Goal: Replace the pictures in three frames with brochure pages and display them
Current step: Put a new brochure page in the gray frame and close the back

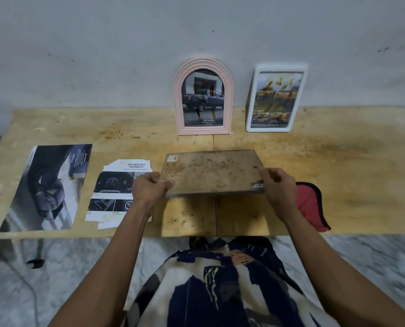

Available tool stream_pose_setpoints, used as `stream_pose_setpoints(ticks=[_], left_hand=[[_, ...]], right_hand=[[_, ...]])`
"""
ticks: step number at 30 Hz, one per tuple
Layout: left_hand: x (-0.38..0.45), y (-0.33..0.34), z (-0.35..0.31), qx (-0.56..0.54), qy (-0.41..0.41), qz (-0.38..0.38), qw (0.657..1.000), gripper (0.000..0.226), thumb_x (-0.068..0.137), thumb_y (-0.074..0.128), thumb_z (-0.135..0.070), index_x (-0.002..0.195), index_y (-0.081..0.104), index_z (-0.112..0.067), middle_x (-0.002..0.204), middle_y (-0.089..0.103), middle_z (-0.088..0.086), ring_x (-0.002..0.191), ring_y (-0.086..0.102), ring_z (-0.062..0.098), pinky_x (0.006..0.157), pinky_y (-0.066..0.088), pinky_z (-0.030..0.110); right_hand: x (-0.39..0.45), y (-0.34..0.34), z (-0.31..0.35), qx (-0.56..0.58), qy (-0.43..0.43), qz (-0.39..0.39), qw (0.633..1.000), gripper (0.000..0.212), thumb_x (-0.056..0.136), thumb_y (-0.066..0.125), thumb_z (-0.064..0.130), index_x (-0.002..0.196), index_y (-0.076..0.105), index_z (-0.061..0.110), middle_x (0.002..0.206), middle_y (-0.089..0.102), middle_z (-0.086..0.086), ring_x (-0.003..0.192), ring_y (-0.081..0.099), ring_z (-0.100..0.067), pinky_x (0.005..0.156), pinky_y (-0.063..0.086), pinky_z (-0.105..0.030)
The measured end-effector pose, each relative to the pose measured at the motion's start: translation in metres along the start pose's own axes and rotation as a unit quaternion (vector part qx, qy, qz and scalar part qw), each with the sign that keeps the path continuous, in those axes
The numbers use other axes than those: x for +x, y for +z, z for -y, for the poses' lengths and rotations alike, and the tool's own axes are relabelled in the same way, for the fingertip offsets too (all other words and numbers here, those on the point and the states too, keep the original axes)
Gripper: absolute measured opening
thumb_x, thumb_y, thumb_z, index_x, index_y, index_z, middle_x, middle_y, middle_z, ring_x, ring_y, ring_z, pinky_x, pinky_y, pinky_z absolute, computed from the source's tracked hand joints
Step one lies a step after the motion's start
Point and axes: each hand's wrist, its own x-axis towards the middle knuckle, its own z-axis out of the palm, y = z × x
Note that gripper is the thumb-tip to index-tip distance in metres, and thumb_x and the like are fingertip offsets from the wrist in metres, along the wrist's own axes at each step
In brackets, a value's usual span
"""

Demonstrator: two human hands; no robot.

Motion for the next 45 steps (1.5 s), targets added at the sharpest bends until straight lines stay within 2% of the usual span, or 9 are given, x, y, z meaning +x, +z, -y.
stream_pose_setpoints(ticks=[8, 15, 19, 23, 28, 33, 38, 41, 45], left_hand=[[-0.016, -0.021, -0.065, -0.078, 0.074, -0.026, 0.994, 0.059, 0.076, 0.061, -0.075, 0.069, 0.067, -0.016, 0.077, 0.071, 0.002, 0.076, 0.071, 0.022, 0.091, 0.056, 0.049], [-0.038, -0.025, -0.088, -0.043, 0.213, -0.017, 0.976, 0.039, 0.104, 0.041, -0.045, 0.08, 0.063, -0.024, 0.094, 0.059, -0.007, 0.095, 0.057, 0.018, 0.083, 0.048, 0.031], [-0.023, -0.028, -0.077, -0.025, 0.287, -0.004, 0.958, 0.031, 0.103, 0.045, -0.04, 0.122, 0.067, -0.03, 0.124, 0.065, -0.003, 0.117, 0.058, 0.018, 0.101, 0.049, 0.041], [-0.018, -0.024, -0.069, -0.077, 0.25, -0.028, 0.965, 0.032, 0.104, 0.047, -0.033, 0.129, 0.063, -0.021, 0.114, 0.071, 0.001, 0.108, 0.065, 0.02, 0.093, 0.055, 0.039], [-0.006, -0.015, -0.063, -0.18, 0.126, -0.093, 0.971, 0.025, 0.104, 0.051, -0.023, 0.122, 0.066, -0.014, 0.109, 0.067, -0.002, 0.091, 0.059, 0.009, 0.059, 0.041, 0.002], [0.01, -0.009, -0.049, -0.192, 0.038, -0.095, 0.976, 0.026, 0.1, 0.059, -0.025, 0.12, 0.069, -0.011, 0.113, 0.07, 0.011, 0.08, 0.058, 0.014, 0.061, 0.048, 0.014], [0.007, 0.001, -0.039, -0.199, -0.038, -0.065, 0.977, 0.019, 0.096, 0.066, -0.029, 0.09, 0.063, -0.011, 0.067, 0.056, 0.005, 0.058, 0.047, 0.017, 0.051, 0.043, 0.024], [0.005, 0.006, -0.021, -0.157, -0.05, 0.028, 0.986, 0.014, 0.097, 0.062, -0.012, 0.106, 0.068, -0.004, 0.056, 0.059, -0.001, 0.048, 0.049, 0.012, 0.045, 0.042, 0.021], [0.004, 0.017, 0.006, -0.107, -0.082, 0.047, 0.99, 0.032, 0.093, 0.064, -0.001, 0.125, 0.061, 0.003, 0.1, 0.07, 0.015, 0.066, 0.062, 0.014, 0.055, 0.052, 0.022]], right_hand=[[0.015, -0.008, 0.056, 0.016, -0.12, -0.028, 0.992, 0.045, 0.087, 0.061, 0.058, 0.105, 0.063, 0.017, 0.097, 0.065, 0.0, 0.087, 0.061, -0.016, 0.068, 0.049, -0.03], [0.035, -0.016, 0.098, 0.019, -0.091, -0.118, 0.989, 0.059, 0.078, 0.06, 0.073, 0.076, 0.062, 0.014, 0.074, 0.062, -0.001, 0.073, 0.061, -0.021, 0.063, 0.051, -0.038], [0.048, -0.019, 0.114, 0.014, -0.023, -0.131, 0.991, 0.087, 0.067, 0.058, 0.085, 0.077, 0.062, -0.001, 0.074, 0.061, -0.008, 0.076, 0.06, -0.027, 0.073, 0.052, -0.049], [0.048, -0.015, 0.116, 0.03, -0.012, -0.107, 0.994, 0.069, 0.069, 0.061, 0.081, 0.068, 0.06, 0.012, 0.077, 0.061, 0.0, 0.078, 0.057, -0.02, 0.069, 0.047, -0.042], [0.037, -0.003, 0.084, 0.023, -0.025, -0.027, 0.999, 0.048, 0.083, 0.059, 0.066, 0.098, 0.07, 0.022, 0.095, 0.068, 0.005, 0.087, 0.062, -0.012, 0.067, 0.048, -0.03], [0.015, 0.014, 0.034, 0.04, 0.014, 0.063, 0.997, 0.044, 0.099, 0.05, 0.045, 0.13, 0.056, 0.016, 0.116, 0.064, -0.005, 0.1, 0.063, -0.021, 0.082, 0.055, -0.041], [0.011, 0.022, 0.005, 0.027, 0.034, 0.04, 0.998, 0.038, 0.099, 0.051, 0.022, 0.137, 0.051, 0.014, 0.115, 0.063, -0.01, 0.097, 0.062, -0.027, 0.068, 0.046, -0.03], [0.013, 0.021, -0.008, 0.018, 0.046, 0.024, 0.999, 0.039, 0.098, 0.053, 0.017, 0.136, 0.052, 0.01, 0.119, 0.06, -0.008, 0.1, 0.06, -0.023, 0.072, 0.046, -0.031], [0.014, 0.023, -0.026, -0.001, 0.079, 0.007, 0.997, 0.04, 0.096, 0.055, 0.016, 0.133, 0.049, 0.004, 0.119, 0.059, -0.013, 0.1, 0.058, -0.026, 0.078, 0.05, -0.037]])
